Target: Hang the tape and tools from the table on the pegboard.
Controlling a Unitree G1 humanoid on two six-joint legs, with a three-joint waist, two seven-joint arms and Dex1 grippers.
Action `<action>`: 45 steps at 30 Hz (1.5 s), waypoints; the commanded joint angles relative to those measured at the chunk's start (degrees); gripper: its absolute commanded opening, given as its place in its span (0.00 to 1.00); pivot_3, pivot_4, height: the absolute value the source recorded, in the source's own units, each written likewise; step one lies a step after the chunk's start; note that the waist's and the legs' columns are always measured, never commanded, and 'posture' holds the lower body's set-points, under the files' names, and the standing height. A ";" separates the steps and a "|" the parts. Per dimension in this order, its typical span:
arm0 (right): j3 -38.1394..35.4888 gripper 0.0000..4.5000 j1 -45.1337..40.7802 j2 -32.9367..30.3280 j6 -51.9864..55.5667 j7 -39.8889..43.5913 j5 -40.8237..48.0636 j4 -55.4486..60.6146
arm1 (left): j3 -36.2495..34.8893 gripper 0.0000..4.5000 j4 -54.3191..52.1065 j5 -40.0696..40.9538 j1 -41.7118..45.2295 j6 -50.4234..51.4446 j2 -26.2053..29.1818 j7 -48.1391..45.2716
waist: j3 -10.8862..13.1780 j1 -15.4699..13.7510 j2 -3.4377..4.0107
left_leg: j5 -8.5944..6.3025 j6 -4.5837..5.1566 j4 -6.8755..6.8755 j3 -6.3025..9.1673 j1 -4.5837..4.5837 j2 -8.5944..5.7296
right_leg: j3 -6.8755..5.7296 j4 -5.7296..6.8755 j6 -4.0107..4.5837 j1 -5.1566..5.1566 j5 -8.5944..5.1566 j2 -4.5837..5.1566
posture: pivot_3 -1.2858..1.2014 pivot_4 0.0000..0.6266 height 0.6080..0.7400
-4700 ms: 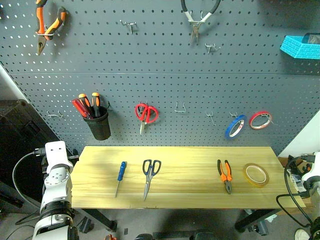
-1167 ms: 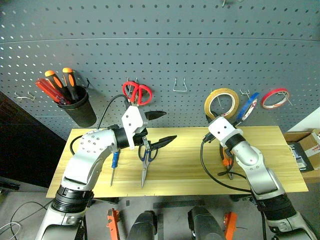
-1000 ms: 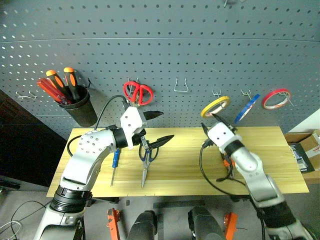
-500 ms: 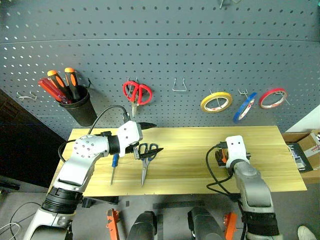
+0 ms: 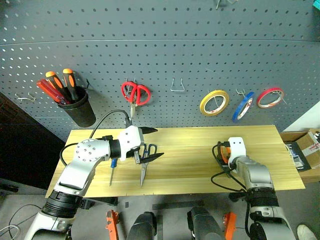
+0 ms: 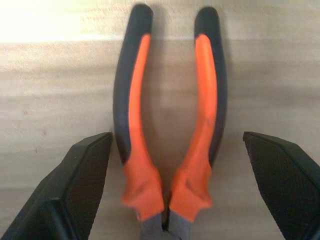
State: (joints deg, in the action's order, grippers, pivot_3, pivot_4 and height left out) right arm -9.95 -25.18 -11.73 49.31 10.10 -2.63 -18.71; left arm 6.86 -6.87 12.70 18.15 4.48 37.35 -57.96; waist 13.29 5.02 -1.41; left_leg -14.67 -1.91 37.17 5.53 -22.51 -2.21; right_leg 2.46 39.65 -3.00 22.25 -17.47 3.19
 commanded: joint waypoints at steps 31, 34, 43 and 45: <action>25.27 0.65 -6.28 10.49 -16.03 -9.21 -5.06 45.83 | -21.52 0.99 -5.80 13.33 -12.19 6.43 -8.55 19.23 | -0.72 -0.38 -0.20 | 0.26 -0.32 0.00 0.17 -0.39 0.02 | -0.04 0.31 0.10 0.68 0.14 -0.01 | 0.51 0.31 1.00; 23.24 0.65 -16.70 11.97 -25.19 -11.20 -5.62 34.67 | -19.38 0.99 -8.58 14.37 -13.35 7.22 -7.21 15.83 | -0.73 -0.30 -0.21 | 0.35 -0.40 -0.12 0.20 -0.35 0.04 | -0.06 0.32 0.18 0.70 0.21 -0.05 | 0.51 0.31 1.00; 20.07 0.65 -26.81 16.02 -39.46 -16.19 -6.18 16.49 | -17.71 0.99 -9.35 13.46 -12.62 7.21 -7.29 15.41 | -0.74 -0.39 -0.22 | 0.36 -0.41 -0.21 0.05 -0.50 0.08 | -0.03 0.28 0.21 0.95 0.20 -0.04 | 0.52 0.31 1.00; 20.43 0.65 -27.65 15.96 -43.57 -17.06 -7.11 12.86 | -17.20 0.99 -9.16 13.22 -11.89 7.16 -7.59 15.64 | -0.73 -0.39 -0.22 | 0.35 -0.40 -0.22 0.06 -0.50 0.10 | -0.04 0.28 0.21 0.96 0.20 -0.04 | 0.52 0.31 1.00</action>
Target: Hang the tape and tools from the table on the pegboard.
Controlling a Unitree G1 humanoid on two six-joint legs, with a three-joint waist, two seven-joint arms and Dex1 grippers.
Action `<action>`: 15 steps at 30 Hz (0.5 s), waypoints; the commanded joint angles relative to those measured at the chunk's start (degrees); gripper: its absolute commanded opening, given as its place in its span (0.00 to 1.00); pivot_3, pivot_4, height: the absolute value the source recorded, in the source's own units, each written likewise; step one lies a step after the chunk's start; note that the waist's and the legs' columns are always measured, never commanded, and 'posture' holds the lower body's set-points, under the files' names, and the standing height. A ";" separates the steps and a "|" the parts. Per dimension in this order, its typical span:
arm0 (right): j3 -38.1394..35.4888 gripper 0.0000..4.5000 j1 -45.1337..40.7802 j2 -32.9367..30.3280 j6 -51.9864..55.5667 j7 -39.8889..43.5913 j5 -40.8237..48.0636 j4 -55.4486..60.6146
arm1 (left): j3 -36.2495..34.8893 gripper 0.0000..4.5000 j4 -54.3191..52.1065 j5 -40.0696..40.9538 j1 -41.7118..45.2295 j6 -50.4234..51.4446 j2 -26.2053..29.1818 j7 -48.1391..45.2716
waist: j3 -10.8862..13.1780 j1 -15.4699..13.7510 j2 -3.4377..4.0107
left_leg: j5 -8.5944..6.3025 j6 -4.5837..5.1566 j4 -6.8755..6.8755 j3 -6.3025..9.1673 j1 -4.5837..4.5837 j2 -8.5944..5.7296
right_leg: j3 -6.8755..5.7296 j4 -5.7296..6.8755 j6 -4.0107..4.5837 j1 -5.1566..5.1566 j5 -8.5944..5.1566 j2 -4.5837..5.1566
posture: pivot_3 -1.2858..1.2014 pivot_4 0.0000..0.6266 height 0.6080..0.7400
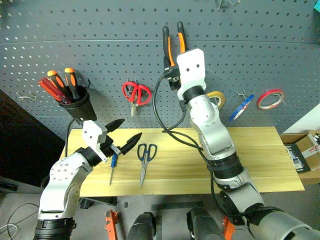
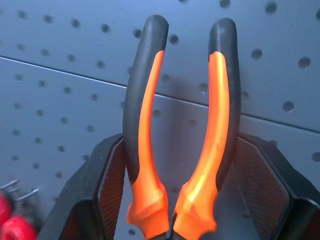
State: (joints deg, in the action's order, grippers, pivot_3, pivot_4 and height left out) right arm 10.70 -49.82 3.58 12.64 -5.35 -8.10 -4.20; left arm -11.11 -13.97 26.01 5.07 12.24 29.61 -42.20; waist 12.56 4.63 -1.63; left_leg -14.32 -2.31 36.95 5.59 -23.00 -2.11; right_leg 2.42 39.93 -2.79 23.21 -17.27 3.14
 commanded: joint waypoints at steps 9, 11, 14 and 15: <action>-0.85 0.65 -1.39 -0.12 -18.14 -4.45 -3.66 -13.50 | 2.04 0.99 -0.96 -0.36 2.94 -1.19 -0.22 0.15 | 0.00 0.03 0.00 | 0.00 0.01 0.01 -0.03 0.01 0.00 | 0.01 0.02 0.00 0.00 0.00 -0.01 | 0.52 0.32 1.00; -0.99 0.65 -0.19 -0.11 -20.80 -5.51 -3.97 -16.47 | 2.18 0.99 -0.65 -0.49 3.27 -1.27 -0.35 0.27 | 0.00 0.04 0.00 | 0.00 0.00 0.01 -0.03 0.02 0.01 | 0.01 0.03 0.00 0.00 0.00 -0.01 | 0.52 0.32 1.00; -1.60 0.65 0.63 -0.62 -23.93 -7.44 -4.94 -19.81 | 2.30 0.99 -0.33 -0.78 3.76 -1.35 -0.50 0.45 | 0.00 0.01 0.00 | 0.00 0.00 0.01 -0.05 0.02 0.01 | 0.01 0.03 0.00 -0.01 0.00 -0.02 | 0.53 0.32 1.00; -1.87 0.65 0.46 -0.70 -24.20 -7.90 -5.13 -20.01 | 2.30 0.99 -0.35 -0.80 3.87 -1.31 -0.52 0.44 | 0.01 0.00 0.00 | 0.00 0.00 0.02 -0.05 0.02 0.01 | 0.01 0.03 0.00 -0.01 0.00 -0.02 | 0.52 0.32 1.00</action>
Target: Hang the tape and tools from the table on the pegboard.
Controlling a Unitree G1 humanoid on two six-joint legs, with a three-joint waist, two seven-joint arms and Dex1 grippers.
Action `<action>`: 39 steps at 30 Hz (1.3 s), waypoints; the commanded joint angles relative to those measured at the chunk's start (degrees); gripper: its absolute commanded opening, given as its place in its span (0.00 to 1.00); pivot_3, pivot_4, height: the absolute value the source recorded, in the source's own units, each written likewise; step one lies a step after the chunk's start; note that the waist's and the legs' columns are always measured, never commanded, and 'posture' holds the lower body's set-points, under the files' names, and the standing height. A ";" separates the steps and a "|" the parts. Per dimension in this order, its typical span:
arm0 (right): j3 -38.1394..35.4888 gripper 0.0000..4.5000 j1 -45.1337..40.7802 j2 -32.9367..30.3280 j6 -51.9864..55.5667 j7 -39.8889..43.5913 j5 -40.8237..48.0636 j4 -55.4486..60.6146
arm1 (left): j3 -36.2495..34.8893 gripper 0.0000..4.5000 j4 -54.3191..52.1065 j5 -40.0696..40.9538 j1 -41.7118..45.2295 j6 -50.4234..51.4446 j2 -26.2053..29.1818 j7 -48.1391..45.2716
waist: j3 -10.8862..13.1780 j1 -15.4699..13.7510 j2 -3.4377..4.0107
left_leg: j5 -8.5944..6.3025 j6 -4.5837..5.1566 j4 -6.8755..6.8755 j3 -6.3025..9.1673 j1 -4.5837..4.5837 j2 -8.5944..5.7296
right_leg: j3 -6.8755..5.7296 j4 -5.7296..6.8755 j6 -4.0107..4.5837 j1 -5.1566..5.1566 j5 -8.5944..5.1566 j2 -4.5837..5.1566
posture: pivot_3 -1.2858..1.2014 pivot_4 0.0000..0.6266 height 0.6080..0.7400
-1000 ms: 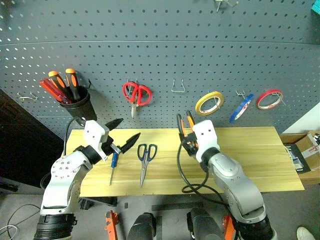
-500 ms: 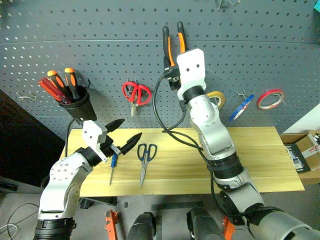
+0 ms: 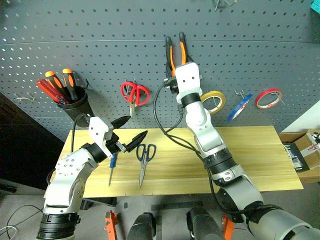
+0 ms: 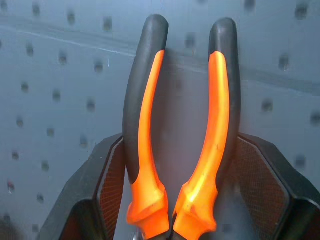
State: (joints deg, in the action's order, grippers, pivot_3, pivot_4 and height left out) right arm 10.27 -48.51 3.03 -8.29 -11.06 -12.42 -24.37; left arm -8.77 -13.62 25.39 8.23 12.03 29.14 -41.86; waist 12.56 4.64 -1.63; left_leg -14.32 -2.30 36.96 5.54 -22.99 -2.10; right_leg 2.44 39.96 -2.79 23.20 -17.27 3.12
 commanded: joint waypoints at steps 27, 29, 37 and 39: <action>1.36 0.99 21.65 -7.42 48.84 27.19 15.89 45.48 | 8.50 0.99 -2.32 -7.52 -0.09 15.72 -0.44 10.56 | -0.04 -0.35 -0.01 | -0.01 0.02 0.00 0.12 0.03 0.00 | -0.04 0.01 0.00 -0.07 0.00 -0.01 | 0.50 0.32 1.00; 0.96 0.99 22.83 -9.05 54.46 29.59 19.00 49.92 | 9.94 0.99 -2.51 -8.76 -0.62 18.32 -0.34 11.51 | -0.04 -0.13 -0.01 | -0.01 0.02 0.00 0.15 0.02 0.01 | -0.06 -0.01 0.00 -0.08 0.00 -0.02 | 0.50 0.32 1.00; 2.07 0.99 30.35 -17.97 71.82 37.62 31.25 65.84 | 17.39 0.99 0.31 -14.75 -2.03 34.41 -3.30 19.86 | -0.04 0.01 -0.01 | -0.01 0.03 0.00 0.17 0.00 -0.04 | -0.06 -0.05 -0.01 -0.12 -0.01 0.01 | 0.49 0.33 1.00; 2.67 0.99 31.05 -19.43 73.07 38.11 32.60 67.36 | 17.30 0.99 1.46 -15.29 -1.64 37.12 -5.11 22.05 | -0.05 0.00 -0.02 | -0.01 0.03 0.01 0.18 0.00 -0.04 | -0.08 -0.04 -0.01 -0.13 -0.01 0.02 | 0.49 0.33 1.00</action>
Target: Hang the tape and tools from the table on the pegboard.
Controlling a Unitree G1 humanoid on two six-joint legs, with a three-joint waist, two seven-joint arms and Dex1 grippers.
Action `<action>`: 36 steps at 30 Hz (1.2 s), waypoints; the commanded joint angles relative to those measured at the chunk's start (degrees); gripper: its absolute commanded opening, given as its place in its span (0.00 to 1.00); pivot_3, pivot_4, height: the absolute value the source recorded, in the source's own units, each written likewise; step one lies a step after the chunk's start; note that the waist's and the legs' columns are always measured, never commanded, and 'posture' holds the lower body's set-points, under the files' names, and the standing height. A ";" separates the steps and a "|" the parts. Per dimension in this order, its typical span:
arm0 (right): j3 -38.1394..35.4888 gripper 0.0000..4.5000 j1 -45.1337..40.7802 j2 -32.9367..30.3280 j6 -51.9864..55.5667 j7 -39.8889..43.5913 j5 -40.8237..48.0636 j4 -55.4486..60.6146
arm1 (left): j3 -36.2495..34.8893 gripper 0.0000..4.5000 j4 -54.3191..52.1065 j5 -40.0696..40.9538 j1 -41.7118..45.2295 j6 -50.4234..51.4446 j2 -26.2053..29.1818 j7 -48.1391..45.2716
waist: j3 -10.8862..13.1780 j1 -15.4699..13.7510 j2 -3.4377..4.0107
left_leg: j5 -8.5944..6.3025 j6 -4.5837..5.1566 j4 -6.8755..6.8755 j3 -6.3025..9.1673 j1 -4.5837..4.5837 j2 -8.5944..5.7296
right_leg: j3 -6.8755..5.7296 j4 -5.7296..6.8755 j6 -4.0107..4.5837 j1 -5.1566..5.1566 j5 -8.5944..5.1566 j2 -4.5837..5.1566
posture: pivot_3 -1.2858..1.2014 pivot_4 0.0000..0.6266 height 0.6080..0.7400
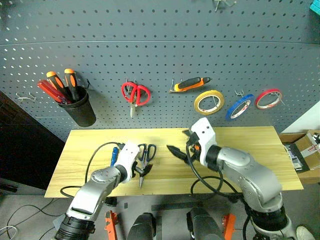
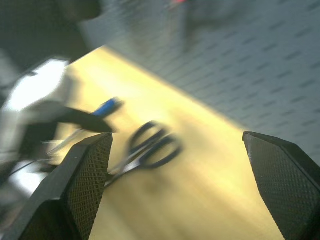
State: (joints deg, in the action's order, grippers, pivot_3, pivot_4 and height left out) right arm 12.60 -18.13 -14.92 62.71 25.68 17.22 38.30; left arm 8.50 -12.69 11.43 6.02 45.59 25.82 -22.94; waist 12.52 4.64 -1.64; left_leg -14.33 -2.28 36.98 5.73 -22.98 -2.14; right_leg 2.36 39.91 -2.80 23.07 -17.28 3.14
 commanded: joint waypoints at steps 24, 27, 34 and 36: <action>-1.27 1.00 -0.78 -4.05 4.24 -2.54 5.98 5.26 | -1.49 0.45 17.57 -8.51 7.49 3.40 -15.57 16.01 | -0.02 0.14 -0.04 | 0.00 -0.01 0.03 0.13 0.23 -0.02 | -0.20 -0.22 -0.02 -0.50 0.00 0.03 | 0.47 0.35 1.00; -1.58 1.00 -0.18 -4.63 3.76 -3.45 5.31 5.51 | -3.88 0.23 16.88 -6.75 7.05 1.47 -15.61 14.42 | -0.01 0.11 -0.04 | 0.00 0.00 0.03 0.17 0.21 -0.02 | -0.24 -0.30 -0.02 -0.53 0.00 0.03 | 0.47 0.35 1.00; -0.11 1.00 0.99 -7.76 -3.86 -4.01 2.30 6.16 | -2.08 0.17 11.47 -8.16 3.22 -7.07 -9.64 8.41 | -0.01 0.15 -0.03 | -0.01 0.01 -0.03 0.25 0.17 0.00 | -0.29 -0.65 -0.04 -0.62 0.01 0.02 | 0.47 0.34 1.00; 0.52 1.00 1.61 -9.63 -7.02 -2.82 1.77 6.87 | -2.26 0.17 7.47 -8.33 0.52 -11.41 -7.30 6.68 | 0.00 0.11 -0.02 | -0.01 0.02 -0.05 0.28 0.12 0.01 | -0.27 -0.80 -0.04 -0.63 0.02 0.03 | 0.47 0.34 1.00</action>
State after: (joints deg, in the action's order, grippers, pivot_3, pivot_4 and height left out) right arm 12.90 -16.82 -23.71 59.43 21.68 19.27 41.89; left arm 6.33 0.02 3.69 7.48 38.46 17.37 -14.64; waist 12.52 4.75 -1.67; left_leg -14.36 -2.24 36.93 6.00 -22.89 -2.14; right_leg 2.11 39.05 -2.84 22.44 -17.27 3.18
